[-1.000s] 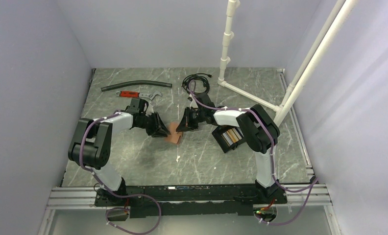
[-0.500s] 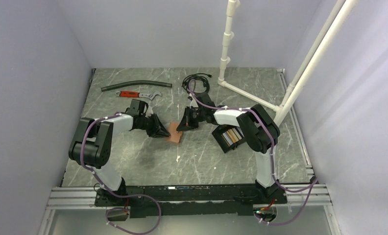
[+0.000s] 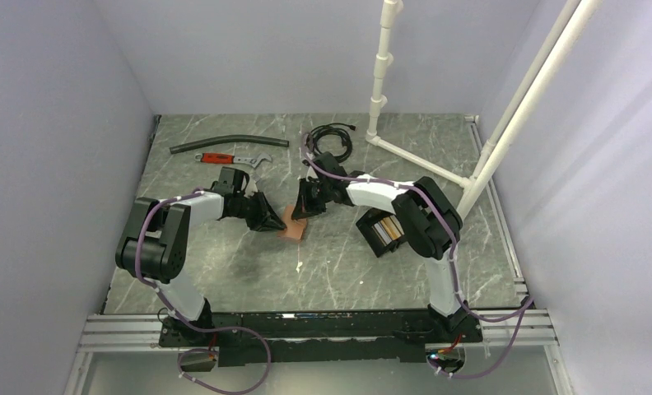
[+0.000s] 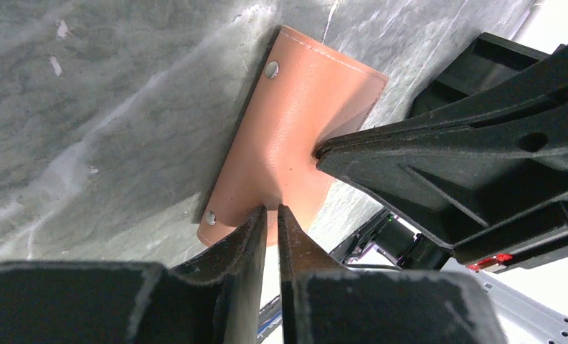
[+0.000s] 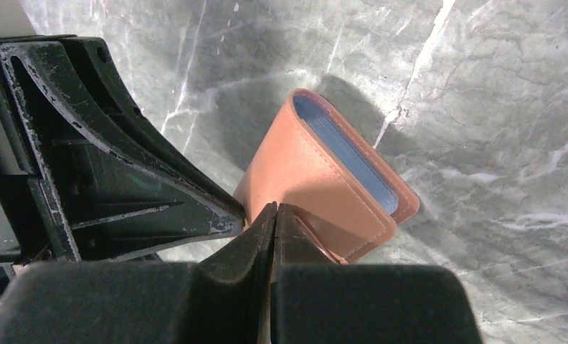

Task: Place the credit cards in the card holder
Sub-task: Close the card holder at the center of the board.

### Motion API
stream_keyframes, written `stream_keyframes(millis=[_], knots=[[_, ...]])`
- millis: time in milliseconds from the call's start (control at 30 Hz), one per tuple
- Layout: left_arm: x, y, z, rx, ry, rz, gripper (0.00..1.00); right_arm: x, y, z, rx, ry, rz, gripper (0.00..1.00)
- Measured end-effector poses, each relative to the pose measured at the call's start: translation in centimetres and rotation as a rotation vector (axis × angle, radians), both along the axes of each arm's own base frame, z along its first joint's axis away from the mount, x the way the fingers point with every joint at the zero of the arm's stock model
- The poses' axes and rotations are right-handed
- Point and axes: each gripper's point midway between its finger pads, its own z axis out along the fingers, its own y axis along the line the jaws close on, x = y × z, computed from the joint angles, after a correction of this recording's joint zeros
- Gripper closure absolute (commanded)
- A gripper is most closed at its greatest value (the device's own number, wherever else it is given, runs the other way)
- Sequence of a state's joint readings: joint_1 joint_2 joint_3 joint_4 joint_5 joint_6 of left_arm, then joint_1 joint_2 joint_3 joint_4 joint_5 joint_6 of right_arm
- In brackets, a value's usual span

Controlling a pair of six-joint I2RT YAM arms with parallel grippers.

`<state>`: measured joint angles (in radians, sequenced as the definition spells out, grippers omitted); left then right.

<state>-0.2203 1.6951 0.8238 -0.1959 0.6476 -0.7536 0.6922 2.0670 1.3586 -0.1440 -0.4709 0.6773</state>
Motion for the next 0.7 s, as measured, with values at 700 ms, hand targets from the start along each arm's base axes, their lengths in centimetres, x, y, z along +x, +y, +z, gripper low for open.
stream_keyframes(millis=[700], knots=[[-0.1, 0.1, -0.1, -0.003, -0.010, 0.028, 0.84, -0.8, 0.7, -1.2, 0.035, -0.309, -0.316, 1.00]])
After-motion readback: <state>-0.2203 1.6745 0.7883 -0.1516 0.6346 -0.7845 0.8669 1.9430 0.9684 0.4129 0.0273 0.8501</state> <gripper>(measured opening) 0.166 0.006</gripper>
